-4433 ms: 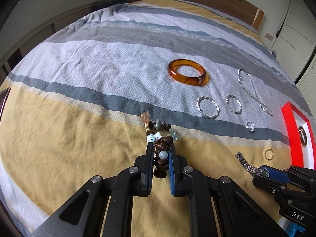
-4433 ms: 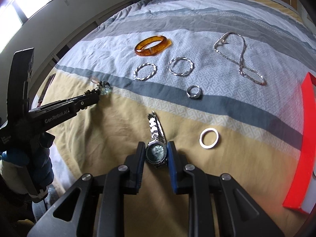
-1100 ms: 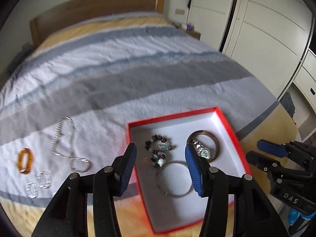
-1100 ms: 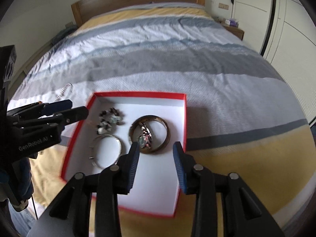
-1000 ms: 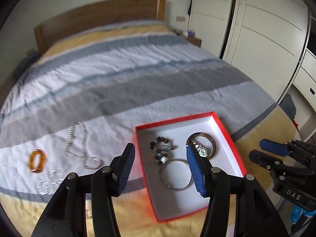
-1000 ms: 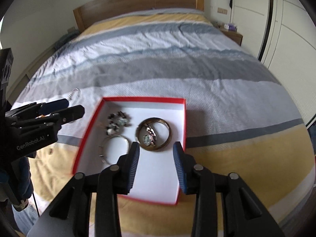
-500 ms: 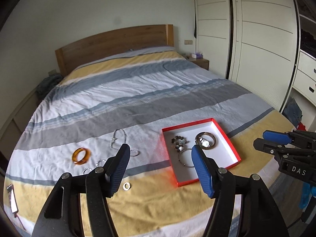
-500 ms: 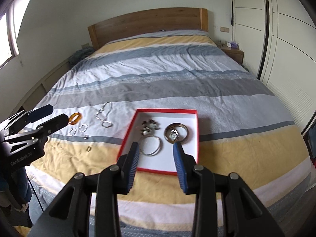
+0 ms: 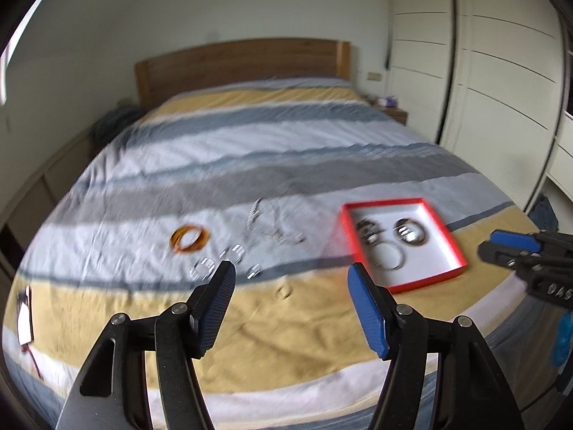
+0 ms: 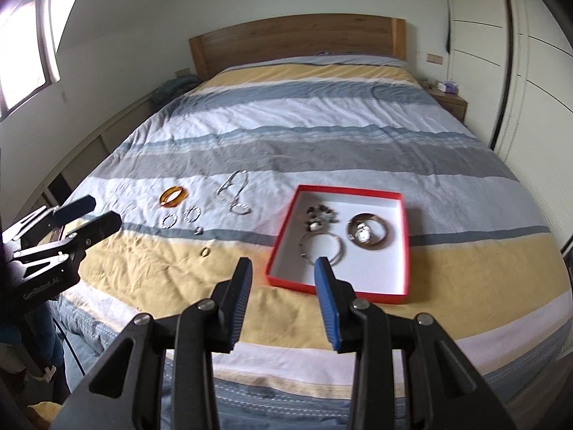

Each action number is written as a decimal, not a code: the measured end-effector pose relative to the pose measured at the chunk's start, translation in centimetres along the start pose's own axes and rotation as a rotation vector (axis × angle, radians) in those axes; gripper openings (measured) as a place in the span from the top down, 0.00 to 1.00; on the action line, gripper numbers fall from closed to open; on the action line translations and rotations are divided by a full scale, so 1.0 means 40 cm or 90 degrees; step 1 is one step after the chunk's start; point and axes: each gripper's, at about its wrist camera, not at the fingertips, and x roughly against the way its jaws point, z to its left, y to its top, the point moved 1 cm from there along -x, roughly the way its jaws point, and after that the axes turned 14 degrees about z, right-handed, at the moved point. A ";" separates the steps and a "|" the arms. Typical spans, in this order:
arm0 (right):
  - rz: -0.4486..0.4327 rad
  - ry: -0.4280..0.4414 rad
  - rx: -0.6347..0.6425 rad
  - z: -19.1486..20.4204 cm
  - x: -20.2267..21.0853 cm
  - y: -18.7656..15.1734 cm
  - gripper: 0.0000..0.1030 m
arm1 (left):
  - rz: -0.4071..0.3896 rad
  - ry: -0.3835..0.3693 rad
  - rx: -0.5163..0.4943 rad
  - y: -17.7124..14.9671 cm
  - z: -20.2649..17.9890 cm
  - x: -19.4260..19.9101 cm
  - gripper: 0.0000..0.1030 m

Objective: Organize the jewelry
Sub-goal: 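Move both open tools back toward the silver bangles and rings, then grasp the twisted silver bangle with the left tool while the right tool grasps a silver ring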

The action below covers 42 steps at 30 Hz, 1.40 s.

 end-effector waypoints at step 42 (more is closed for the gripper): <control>0.225 0.132 0.168 0.278 -0.653 0.135 0.66 | 0.181 -0.021 0.158 0.053 0.423 -0.576 0.51</control>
